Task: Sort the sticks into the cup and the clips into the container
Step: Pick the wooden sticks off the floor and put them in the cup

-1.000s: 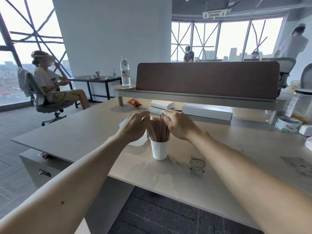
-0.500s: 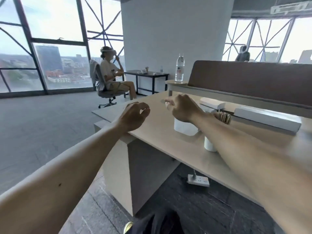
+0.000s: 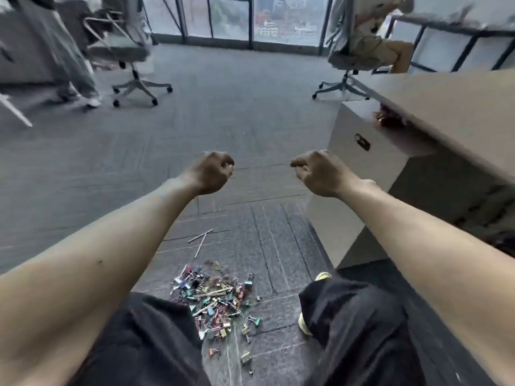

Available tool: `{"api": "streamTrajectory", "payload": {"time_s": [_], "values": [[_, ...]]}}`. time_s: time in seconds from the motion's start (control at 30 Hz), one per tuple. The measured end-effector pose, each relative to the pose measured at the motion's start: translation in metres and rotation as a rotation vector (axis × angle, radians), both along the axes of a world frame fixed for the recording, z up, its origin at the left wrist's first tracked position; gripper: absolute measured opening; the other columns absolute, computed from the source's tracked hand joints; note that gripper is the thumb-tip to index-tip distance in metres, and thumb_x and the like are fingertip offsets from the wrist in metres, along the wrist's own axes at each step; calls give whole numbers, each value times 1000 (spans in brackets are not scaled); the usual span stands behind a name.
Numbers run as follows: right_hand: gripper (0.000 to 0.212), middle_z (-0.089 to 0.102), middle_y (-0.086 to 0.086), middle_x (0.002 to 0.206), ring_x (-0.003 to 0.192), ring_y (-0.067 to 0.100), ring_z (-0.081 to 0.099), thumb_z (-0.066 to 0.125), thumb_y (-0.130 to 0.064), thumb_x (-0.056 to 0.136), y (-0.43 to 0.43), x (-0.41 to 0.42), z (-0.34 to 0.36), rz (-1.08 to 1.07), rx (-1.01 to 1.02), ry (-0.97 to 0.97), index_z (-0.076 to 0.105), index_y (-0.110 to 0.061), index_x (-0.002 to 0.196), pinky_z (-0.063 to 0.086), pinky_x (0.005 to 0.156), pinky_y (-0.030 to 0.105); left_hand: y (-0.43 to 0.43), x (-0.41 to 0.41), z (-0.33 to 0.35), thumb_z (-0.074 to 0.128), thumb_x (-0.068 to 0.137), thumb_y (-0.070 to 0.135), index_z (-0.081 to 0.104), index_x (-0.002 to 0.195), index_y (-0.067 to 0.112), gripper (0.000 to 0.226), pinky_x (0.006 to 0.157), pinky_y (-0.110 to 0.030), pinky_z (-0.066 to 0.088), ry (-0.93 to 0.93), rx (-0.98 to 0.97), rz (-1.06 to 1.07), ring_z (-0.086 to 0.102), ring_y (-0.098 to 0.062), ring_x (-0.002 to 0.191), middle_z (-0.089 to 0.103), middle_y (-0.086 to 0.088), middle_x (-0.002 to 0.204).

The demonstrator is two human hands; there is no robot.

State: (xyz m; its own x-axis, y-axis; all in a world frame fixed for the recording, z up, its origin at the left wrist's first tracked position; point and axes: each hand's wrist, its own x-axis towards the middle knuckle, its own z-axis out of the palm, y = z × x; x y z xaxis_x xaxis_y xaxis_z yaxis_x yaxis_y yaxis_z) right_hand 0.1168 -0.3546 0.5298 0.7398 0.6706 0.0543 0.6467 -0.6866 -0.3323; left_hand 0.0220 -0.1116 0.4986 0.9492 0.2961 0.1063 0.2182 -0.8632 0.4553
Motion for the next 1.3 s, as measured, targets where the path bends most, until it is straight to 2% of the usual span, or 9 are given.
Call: {"api": "streamTrajectory", "payload": {"time_s": [0.13, 0.3, 0.63, 0.73, 0.9, 1.17, 1.23, 1.3], "values": [[36, 65, 8, 131, 124, 26, 58, 52, -18, 94, 55, -21, -72, 67, -70, 95, 66, -13, 126, 46, 103, 36, 66, -53, -65, 54, 94, 27, 68, 116, 16, 29, 94, -36, 48, 166, 9, 119, 61, -28, 111, 68, -9, 119], [35, 67, 6, 127, 120, 28, 60, 53, -20, 92, 104, -48, -152, 125, -195, 201, 69, -17, 123, 48, 101, 40, 117, -102, -136, 54, 94, 30, 66, 115, 17, 28, 94, -38, 49, 283, -45, 192, 61, -27, 109, 68, -7, 119], [27, 71, 3, 116, 105, 25, 65, 54, -20, 94, 172, -102, -299, 205, -330, 347, 73, -16, 113, 52, 93, 42, 161, -182, -285, 55, 94, 36, 63, 117, 25, 27, 96, -40, 50, 551, -127, 211, 60, -23, 109, 65, -1, 121], [26, 72, 4, 112, 99, 27, 66, 55, -19, 94, 177, -106, -335, 206, -387, 361, 74, -16, 112, 55, 89, 42, 165, -183, -320, 57, 92, 37, 64, 111, 27, 23, 94, -40, 50, 585, -138, 190, 61, -24, 107, 67, 0, 117], [22, 73, 5, 96, 84, 27, 67, 54, -20, 92, 189, -96, -401, 216, -425, 380, 75, -16, 93, 58, 80, 44, 167, -166, -380, 58, 90, 38, 64, 110, 26, 24, 91, -42, 52, 655, -116, 150, 62, -26, 103, 68, -3, 114], [23, 71, 5, 107, 91, 29, 67, 56, -21, 94, 210, -64, -494, 308, -510, 352, 72, -20, 109, 57, 81, 42, 152, -121, -474, 57, 94, 38, 63, 108, 23, 21, 85, -39, 53, 814, -35, -40, 61, -23, 97, 65, -1, 110], [22, 71, 4, 105, 88, 28, 67, 56, -19, 94, 218, -57, -512, 322, -525, 332, 72, -16, 107, 57, 78, 39, 149, -112, -491, 58, 93, 38, 65, 106, 23, 20, 83, -40, 55, 843, -6, -85, 63, -23, 94, 66, 0, 106], [18, 71, 2, 101, 82, 23, 67, 56, -18, 94, 225, -52, -534, 339, -550, 329, 71, -15, 104, 57, 68, 32, 149, -106, -512, 59, 93, 39, 66, 102, 22, 20, 78, -38, 57, 863, -1, -117, 64, -20, 88, 67, 1, 100]]}}
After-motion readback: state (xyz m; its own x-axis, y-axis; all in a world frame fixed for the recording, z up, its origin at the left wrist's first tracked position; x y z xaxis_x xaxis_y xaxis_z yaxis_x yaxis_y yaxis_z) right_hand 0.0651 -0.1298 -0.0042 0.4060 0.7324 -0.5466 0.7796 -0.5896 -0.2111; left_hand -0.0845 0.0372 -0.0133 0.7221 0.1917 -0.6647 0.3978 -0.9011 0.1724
